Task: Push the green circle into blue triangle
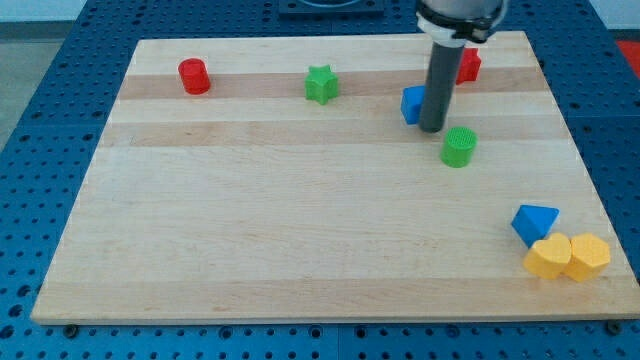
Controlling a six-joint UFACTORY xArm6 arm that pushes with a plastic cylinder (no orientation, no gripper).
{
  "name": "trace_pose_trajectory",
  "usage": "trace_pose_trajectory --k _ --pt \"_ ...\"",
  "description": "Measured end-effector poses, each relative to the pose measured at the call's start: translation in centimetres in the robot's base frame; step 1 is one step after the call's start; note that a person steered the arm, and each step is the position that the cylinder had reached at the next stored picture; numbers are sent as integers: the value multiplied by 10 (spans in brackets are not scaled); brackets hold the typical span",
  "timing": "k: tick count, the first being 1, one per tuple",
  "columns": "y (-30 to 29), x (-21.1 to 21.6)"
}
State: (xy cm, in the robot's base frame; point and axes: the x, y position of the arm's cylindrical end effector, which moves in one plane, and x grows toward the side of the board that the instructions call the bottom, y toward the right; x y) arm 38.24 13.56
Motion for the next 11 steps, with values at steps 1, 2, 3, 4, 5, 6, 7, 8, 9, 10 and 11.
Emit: trace_pose_trajectory --k 1,2,3,4,5,6,7,8,9,10,11 --pt "17 29" --pt "13 30" --pt "-25 23" --pt "-41 34" --pt "-8 39" --pt "42 39" --pt "55 40" --pt "25 35" --pt "-18 46" --pt "-10 80" --pt "39 81"
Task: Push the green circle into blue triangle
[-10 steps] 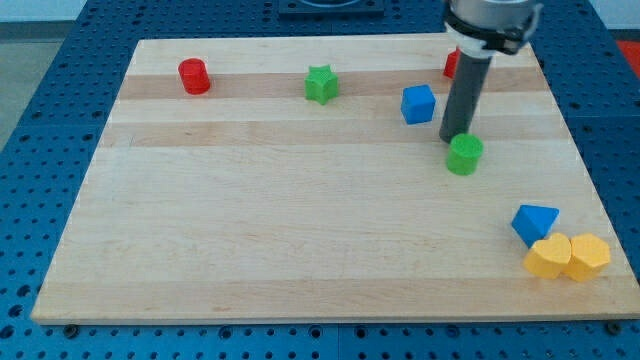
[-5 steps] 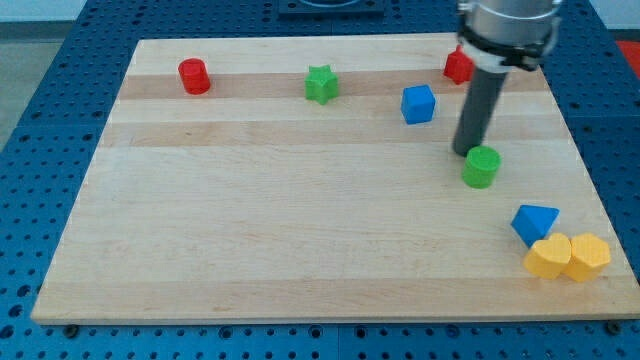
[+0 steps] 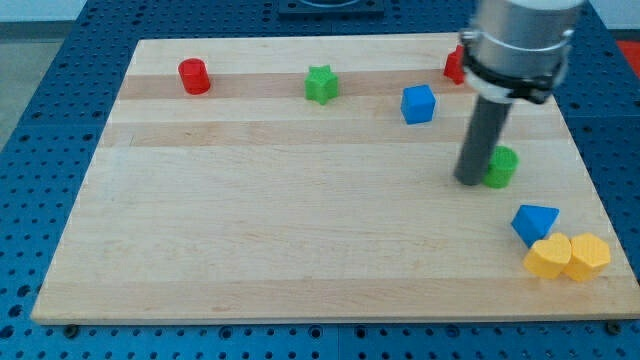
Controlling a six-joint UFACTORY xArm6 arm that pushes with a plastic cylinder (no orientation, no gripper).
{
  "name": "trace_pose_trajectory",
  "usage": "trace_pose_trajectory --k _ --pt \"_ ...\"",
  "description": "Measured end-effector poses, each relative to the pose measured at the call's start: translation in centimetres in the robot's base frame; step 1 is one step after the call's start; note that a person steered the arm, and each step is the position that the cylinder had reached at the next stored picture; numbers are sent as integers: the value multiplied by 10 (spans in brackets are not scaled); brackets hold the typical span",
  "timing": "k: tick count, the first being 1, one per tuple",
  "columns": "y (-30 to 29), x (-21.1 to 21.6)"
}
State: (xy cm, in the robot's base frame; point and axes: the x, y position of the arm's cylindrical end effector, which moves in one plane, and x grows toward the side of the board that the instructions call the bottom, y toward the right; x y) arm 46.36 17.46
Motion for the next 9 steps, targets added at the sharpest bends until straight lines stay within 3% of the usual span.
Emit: trace_pose_trajectory --k 1,2,4,7,9 --pt "30 1" --pt "16 -8" --pt "35 -62" --pt "62 12" --pt "62 2"
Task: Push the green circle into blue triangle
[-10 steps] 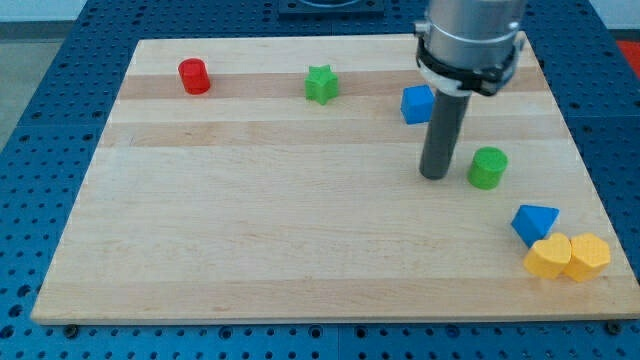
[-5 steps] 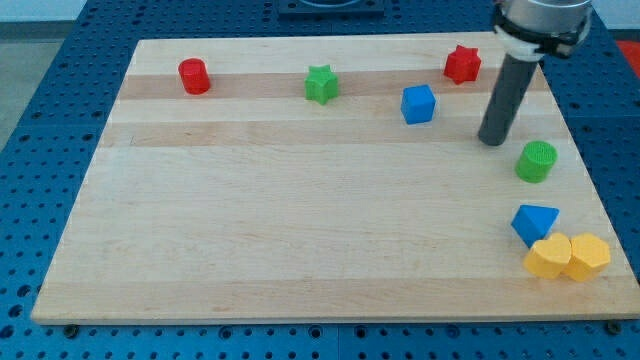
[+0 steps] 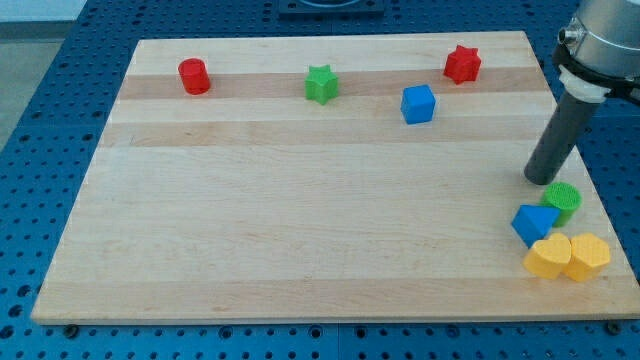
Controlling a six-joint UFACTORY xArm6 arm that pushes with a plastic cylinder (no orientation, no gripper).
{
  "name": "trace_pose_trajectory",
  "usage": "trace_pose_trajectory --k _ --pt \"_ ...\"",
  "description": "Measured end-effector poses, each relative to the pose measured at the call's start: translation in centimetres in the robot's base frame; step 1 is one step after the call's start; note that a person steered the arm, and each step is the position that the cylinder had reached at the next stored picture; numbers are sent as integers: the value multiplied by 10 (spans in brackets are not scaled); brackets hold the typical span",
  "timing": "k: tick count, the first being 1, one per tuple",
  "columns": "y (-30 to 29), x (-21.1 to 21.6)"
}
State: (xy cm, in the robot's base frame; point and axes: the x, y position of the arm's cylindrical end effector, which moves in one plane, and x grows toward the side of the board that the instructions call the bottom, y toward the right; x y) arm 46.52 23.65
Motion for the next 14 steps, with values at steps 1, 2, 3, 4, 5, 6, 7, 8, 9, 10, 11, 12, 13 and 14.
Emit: trace_pose_trajectory --k 1,2,3,4,5,6,7,8,9,10,11,12,13,14 --pt "0 8" --pt "13 1" --pt "30 -2" --pt "31 14" --pt "30 24" --pt "30 31" --pt "30 46" --pt "30 48" --pt "30 48" --pt "30 21" --pt "23 3" --pt "11 8" --pt "11 19" --pt "11 32"
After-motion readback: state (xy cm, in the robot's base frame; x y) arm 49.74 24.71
